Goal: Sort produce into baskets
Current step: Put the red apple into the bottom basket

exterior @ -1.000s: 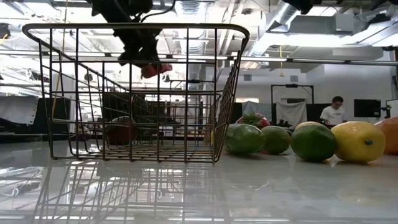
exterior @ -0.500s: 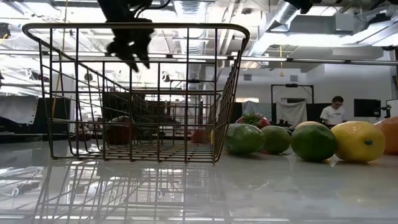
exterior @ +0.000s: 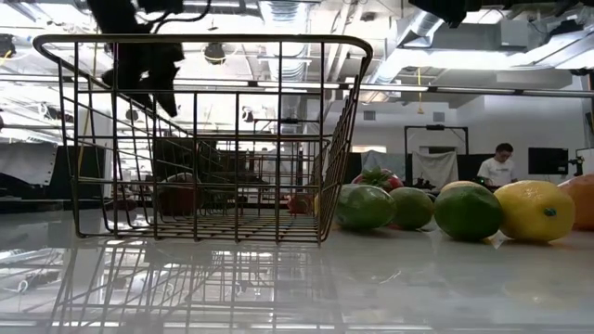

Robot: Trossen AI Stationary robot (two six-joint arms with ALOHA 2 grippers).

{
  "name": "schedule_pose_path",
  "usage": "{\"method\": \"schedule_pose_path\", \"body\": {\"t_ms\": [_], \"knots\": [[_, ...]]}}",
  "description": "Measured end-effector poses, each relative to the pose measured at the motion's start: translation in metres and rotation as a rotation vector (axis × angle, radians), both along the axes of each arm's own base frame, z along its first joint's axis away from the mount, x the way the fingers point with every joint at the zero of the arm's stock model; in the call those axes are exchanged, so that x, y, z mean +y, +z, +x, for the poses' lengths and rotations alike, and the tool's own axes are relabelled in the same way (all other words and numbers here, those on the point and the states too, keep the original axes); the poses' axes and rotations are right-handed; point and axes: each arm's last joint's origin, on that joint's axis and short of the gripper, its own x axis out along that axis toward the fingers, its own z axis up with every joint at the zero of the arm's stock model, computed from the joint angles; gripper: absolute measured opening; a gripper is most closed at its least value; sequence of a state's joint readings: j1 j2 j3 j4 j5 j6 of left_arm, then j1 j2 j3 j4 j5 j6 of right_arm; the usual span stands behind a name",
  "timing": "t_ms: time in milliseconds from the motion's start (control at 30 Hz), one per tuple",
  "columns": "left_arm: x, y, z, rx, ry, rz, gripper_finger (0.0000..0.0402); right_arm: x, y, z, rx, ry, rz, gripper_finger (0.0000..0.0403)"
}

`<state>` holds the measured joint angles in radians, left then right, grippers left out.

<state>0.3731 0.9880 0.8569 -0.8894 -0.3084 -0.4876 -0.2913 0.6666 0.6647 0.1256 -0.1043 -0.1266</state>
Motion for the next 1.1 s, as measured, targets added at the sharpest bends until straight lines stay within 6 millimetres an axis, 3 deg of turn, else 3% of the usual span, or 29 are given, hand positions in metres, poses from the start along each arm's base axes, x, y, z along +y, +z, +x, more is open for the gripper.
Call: {"method": "schedule_pose_path", "body": {"t_ms": [200,300,667,1100], "knots": [[-0.005,-0.055,-0.001,-0.053,0.022,-0.165,0.0297,0.001,0.001,0.0,-0.012,0.008,0.02,0.0317],[-0.004,-0.07,0.008,-0.152,-0.027,-0.204,0.0297,0.002,0.001,0.001,-0.014,0.018,0.021,0.0317],[0.012,-0.081,0.018,-0.134,-0.117,-0.156,0.0299,0.007,0.003,0.001,-0.03,0.043,-0.01,0.0317],[0.021,-0.106,0.032,-0.026,-0.196,-0.153,0.0354,0.006,0.002,0.002,-0.022,0.042,-0.011,0.0317]]}}
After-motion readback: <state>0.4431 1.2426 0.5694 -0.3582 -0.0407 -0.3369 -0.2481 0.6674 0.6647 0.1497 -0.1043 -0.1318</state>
